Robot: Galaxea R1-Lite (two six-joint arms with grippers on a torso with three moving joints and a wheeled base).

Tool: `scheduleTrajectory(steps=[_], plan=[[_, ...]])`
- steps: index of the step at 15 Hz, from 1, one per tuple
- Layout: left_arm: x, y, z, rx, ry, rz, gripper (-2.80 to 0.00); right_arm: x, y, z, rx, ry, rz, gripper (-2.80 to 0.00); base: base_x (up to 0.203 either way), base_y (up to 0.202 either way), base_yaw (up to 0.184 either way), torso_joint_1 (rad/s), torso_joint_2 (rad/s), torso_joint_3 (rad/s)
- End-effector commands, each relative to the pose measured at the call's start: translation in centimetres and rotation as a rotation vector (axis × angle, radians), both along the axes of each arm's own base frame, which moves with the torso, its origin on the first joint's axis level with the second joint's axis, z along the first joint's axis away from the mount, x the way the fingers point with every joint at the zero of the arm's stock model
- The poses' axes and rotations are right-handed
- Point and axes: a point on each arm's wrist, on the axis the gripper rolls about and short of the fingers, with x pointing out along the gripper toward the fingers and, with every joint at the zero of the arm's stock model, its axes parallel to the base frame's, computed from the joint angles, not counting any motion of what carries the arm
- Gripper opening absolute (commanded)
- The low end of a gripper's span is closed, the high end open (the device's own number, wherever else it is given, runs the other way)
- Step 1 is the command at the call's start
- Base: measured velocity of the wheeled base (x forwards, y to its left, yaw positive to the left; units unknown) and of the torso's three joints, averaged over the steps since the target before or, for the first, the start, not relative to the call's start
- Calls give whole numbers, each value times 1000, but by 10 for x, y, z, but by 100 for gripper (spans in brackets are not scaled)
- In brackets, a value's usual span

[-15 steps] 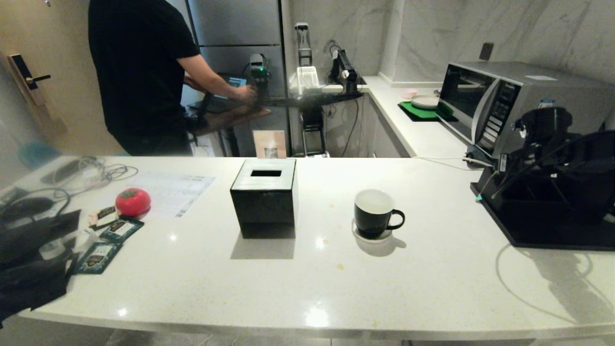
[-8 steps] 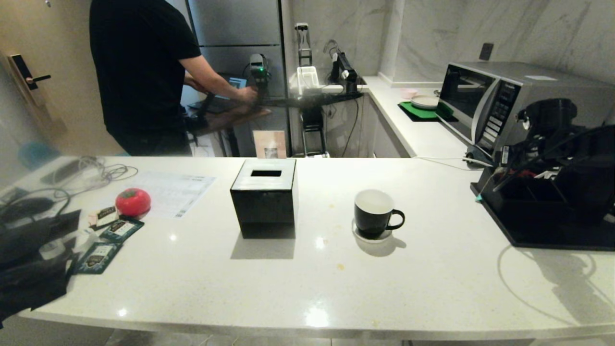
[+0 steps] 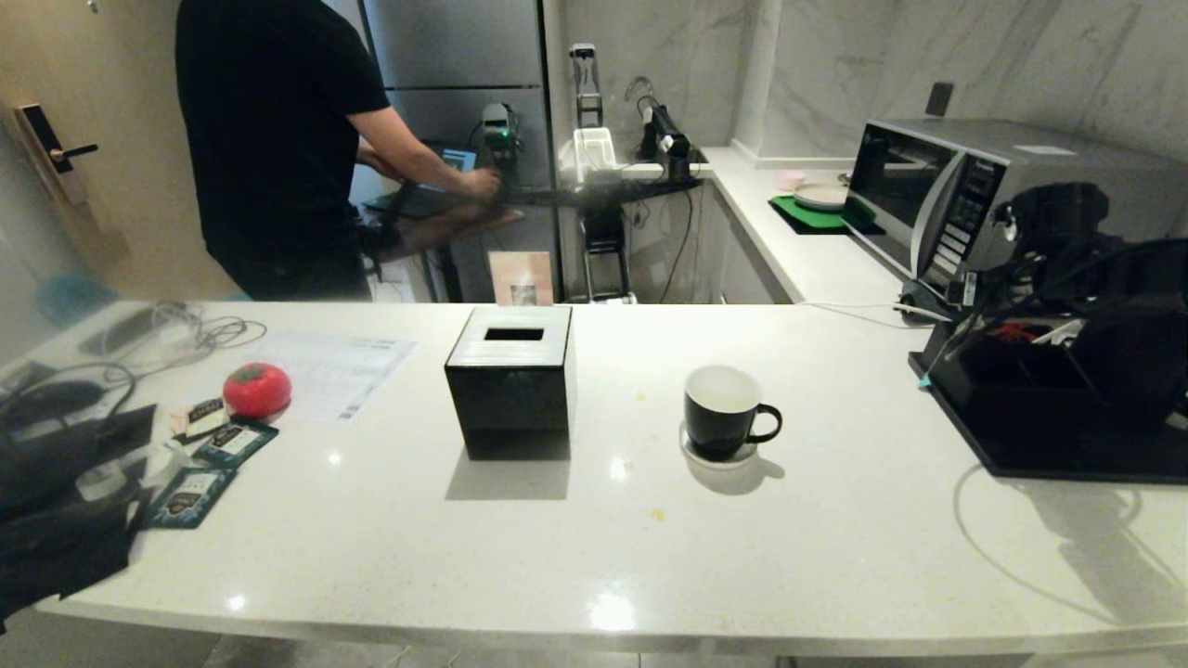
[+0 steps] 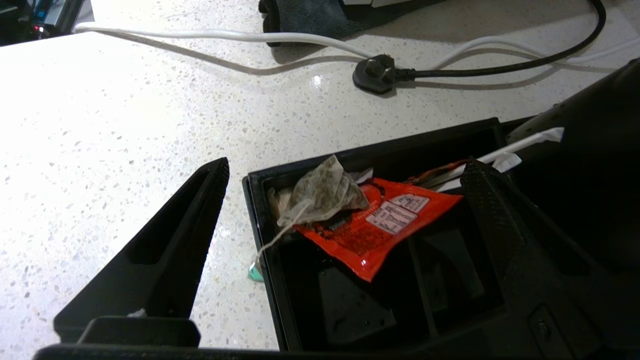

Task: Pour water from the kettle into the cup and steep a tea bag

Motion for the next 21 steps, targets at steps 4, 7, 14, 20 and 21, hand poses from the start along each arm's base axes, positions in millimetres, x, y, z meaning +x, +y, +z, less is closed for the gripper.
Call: scheduleTrajectory(steps=[4,7,14,20,21], plan=[[0,0,0,-1,1,0,-280,9,-2,-14,2,14,0,0,0,0,0,0,0,0],[0,0,0,-1,0,1,-280,11,-3,-19,6,27,-4,0,0,0,0,0,0,0],[0,0,0,-1,-1,1,-280,15,-3,-34,26,46,-15,0,0,0,0,0,0,0],[0,0,0,-1,-1,0,-280,17,-5,-43,34,65,-24,0,0,0,0,0,0,0],[0,0,0,-1,1,0,-280,18,-5,-44,34,67,-25,0,0,0,0,0,0,0]])
